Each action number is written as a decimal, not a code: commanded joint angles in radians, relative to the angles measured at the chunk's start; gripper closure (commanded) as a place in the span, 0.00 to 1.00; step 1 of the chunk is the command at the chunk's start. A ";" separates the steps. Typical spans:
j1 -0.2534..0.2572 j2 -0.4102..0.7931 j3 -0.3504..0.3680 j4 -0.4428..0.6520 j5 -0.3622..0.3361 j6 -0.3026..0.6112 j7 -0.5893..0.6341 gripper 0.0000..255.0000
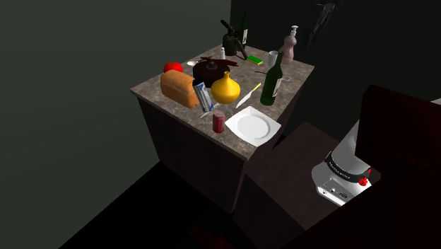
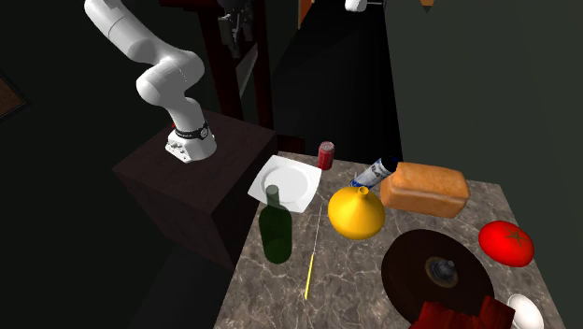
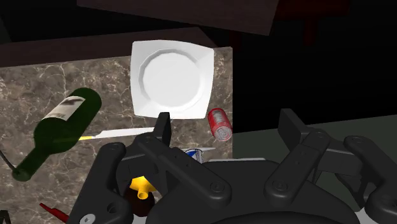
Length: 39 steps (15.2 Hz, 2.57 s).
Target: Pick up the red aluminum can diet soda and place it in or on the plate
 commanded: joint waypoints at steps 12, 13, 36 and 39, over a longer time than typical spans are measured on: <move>0.022 0.185 0.090 -0.192 0.046 0.408 0.042 0.00; 0.024 0.211 0.098 -0.201 0.050 0.446 0.046 0.00; 0.058 1.056 0.205 0.005 -0.099 1.137 0.245 0.00; 0.064 1.093 0.199 0.007 -0.111 1.171 0.253 0.00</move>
